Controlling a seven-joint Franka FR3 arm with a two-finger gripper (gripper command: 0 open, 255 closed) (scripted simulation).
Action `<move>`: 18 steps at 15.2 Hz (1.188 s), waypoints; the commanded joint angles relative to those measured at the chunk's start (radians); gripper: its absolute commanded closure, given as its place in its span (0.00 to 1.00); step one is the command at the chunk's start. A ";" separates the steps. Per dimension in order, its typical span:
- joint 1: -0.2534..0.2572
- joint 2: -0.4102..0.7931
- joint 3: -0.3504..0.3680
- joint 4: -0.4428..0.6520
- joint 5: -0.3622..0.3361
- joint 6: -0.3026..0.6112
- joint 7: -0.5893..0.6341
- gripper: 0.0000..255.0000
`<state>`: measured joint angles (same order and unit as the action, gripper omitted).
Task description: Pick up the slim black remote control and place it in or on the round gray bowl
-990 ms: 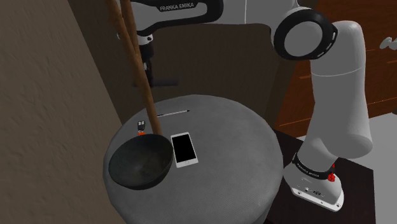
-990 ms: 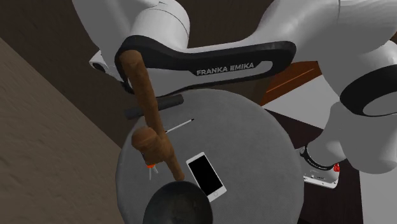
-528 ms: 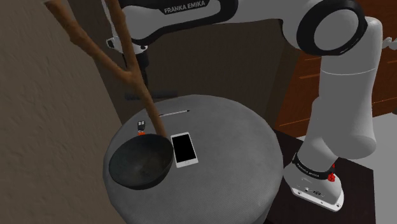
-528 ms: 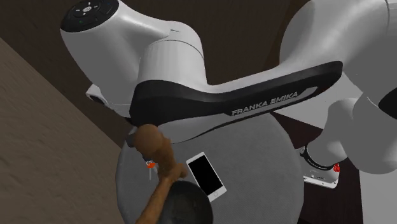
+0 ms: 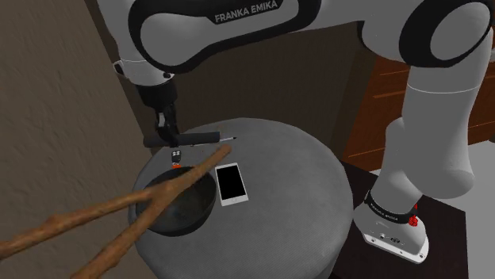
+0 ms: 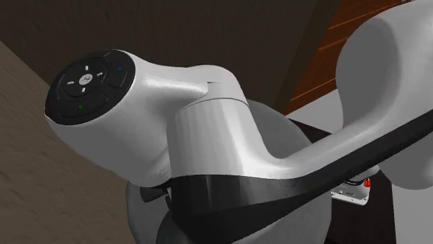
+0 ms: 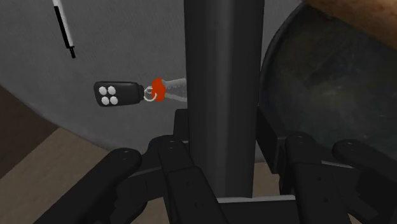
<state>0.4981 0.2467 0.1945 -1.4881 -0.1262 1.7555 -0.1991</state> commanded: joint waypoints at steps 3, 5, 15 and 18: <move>0.054 -0.008 0.031 -0.014 -0.008 -0.002 0.089 1.00; 0.082 -0.005 0.047 -0.011 -0.013 -0.006 0.133 1.00; 0.135 0.012 0.076 -0.074 -0.028 0.063 0.225 1.00; 0.134 0.014 0.075 -0.110 -0.030 0.102 0.229 1.00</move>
<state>0.6323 0.2595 0.2696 -1.5819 -0.1563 1.8450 0.0298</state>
